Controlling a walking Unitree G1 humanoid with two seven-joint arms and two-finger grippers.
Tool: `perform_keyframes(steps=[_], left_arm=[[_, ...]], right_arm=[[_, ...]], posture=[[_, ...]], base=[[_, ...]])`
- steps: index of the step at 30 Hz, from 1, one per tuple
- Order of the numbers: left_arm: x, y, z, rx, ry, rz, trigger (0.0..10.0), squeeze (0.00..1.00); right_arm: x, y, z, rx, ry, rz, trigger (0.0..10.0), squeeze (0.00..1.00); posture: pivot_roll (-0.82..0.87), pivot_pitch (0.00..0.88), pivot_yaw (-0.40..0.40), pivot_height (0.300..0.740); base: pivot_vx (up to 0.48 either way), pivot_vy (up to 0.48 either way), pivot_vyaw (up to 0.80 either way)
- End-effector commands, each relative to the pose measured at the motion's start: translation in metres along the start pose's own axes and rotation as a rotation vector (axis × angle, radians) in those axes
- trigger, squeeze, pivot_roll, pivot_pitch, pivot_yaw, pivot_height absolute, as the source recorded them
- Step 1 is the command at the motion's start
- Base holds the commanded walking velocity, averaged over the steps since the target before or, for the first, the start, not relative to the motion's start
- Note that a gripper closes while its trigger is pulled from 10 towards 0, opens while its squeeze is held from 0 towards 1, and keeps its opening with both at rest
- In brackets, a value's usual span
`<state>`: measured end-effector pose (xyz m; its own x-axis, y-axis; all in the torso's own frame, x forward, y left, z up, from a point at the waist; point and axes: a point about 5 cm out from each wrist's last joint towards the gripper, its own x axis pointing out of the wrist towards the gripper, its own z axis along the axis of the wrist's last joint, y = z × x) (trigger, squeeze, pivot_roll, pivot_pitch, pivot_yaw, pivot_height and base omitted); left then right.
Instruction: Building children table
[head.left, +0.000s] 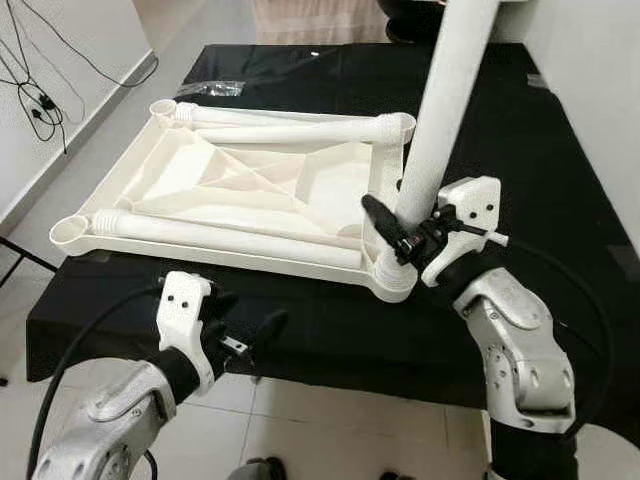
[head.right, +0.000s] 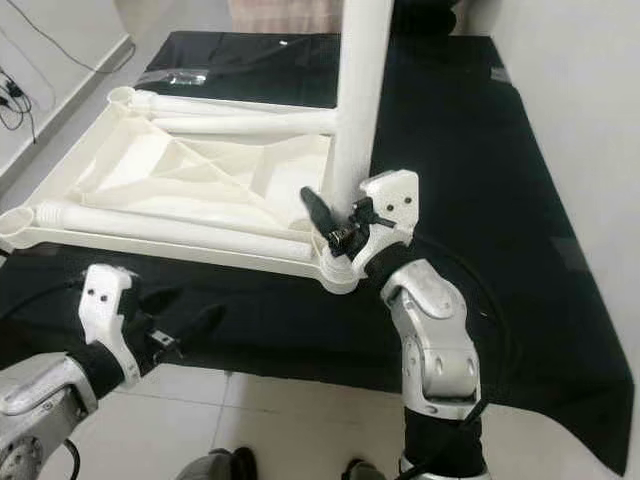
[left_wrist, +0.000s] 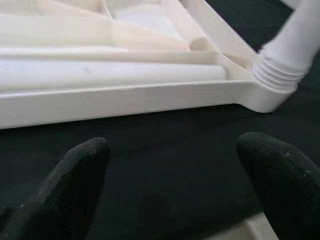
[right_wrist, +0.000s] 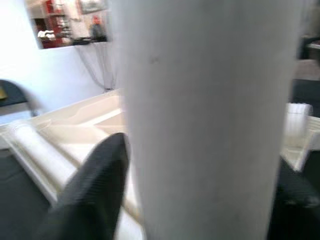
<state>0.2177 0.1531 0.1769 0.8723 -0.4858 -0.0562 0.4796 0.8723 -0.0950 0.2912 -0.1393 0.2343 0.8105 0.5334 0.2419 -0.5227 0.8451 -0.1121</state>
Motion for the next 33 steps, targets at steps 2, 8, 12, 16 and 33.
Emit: perform_keyframes(steps=[2, 8, 12, 16, 33], left_arm=[[-0.007, -0.009, -0.01, 0.028, 0.009, 0.032, 10.0, 0.0], [-0.02, -0.03, -0.019, 0.092, 0.006, 0.008, 10.0, 0.0], [-0.024, -0.033, -0.016, 0.112, -0.033, 0.043, 10.0, 0.0], [-0.028, -0.036, -0.015, 0.118, -0.045, 0.053, 10.0, 0.0], [-0.032, -0.05, -0.01, 0.215, -0.092, -0.006, 10.0, 0.0]], right_arm=[[0.001, 0.0, 0.005, 0.007, -0.025, 0.14, 10.0, 0.85], [0.01, -0.015, 0.017, -0.017, 0.018, 0.472, 10.0, 0.0], [0.027, -0.036, 0.022, -0.051, 0.063, 0.599, 10.0, 0.0], [0.038, -0.042, 0.027, -0.019, 0.078, 0.7, 10.0, 0.0], [0.047, -0.049, 0.033, -0.006, 0.096, 0.899, 0.0, 0.0]], posture=[[0.08, 0.257, 0.06, 0.74], [0.09, 0.279, 0.044, 0.74], [0.11, 0.296, 0.031, 0.74], [0.12, 0.311, 0.015, 0.74], [0.14, 0.312, 0.005, 0.74]], base=[[0.0, 0.0, 0.0], [0.0, 0.0, 0.0], [0.0, 0.0, 0.0], [0.0, 0.0, 0.0], [0.0, 0.0, 0.0]])
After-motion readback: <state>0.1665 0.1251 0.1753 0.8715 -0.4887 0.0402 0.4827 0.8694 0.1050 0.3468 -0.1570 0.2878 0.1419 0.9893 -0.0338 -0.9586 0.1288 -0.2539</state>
